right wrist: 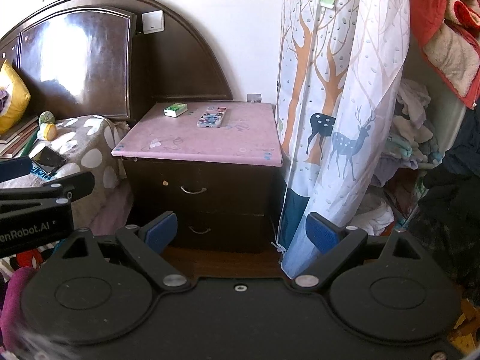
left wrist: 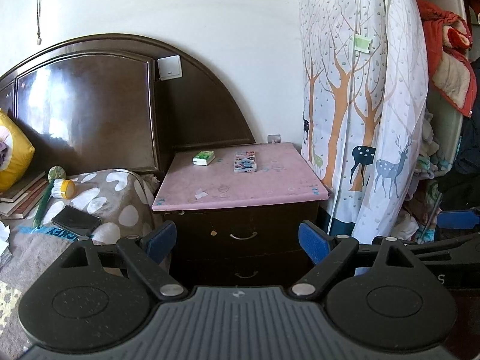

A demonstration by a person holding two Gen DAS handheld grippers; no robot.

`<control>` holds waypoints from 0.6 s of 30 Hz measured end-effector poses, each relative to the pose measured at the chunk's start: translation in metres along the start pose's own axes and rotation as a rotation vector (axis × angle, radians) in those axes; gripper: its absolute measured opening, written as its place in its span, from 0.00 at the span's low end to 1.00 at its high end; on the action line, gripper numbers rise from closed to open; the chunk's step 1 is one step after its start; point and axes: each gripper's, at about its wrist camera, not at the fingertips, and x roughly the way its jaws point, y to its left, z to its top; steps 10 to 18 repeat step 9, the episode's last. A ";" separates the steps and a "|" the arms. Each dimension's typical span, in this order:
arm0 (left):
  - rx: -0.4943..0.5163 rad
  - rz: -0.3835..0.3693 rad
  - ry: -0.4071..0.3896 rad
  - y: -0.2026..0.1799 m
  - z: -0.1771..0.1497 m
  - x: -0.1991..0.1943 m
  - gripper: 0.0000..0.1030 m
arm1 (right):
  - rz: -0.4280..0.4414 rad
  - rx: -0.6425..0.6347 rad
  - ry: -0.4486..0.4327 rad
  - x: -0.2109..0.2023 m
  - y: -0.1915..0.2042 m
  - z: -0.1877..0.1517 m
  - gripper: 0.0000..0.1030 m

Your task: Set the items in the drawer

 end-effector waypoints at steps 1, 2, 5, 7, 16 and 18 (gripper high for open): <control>-0.001 0.001 -0.001 -0.001 0.000 0.000 0.86 | 0.000 0.000 0.000 0.000 0.000 0.000 0.92; -0.004 0.006 -0.002 -0.004 -0.001 -0.001 0.86 | 0.001 0.000 0.000 0.000 0.000 0.000 0.92; -0.008 0.008 -0.004 -0.008 -0.004 -0.003 0.86 | 0.001 -0.001 0.000 0.000 0.001 0.000 0.92; -0.009 -0.003 -0.007 -0.007 -0.004 -0.005 0.86 | 0.002 -0.001 0.000 -0.001 0.001 -0.001 0.92; -0.006 -0.006 -0.010 -0.007 -0.005 -0.007 0.86 | 0.002 -0.002 0.000 -0.001 0.001 -0.001 0.92; -0.006 -0.006 -0.010 -0.007 -0.005 -0.007 0.86 | 0.002 -0.002 0.000 -0.001 0.001 -0.001 0.92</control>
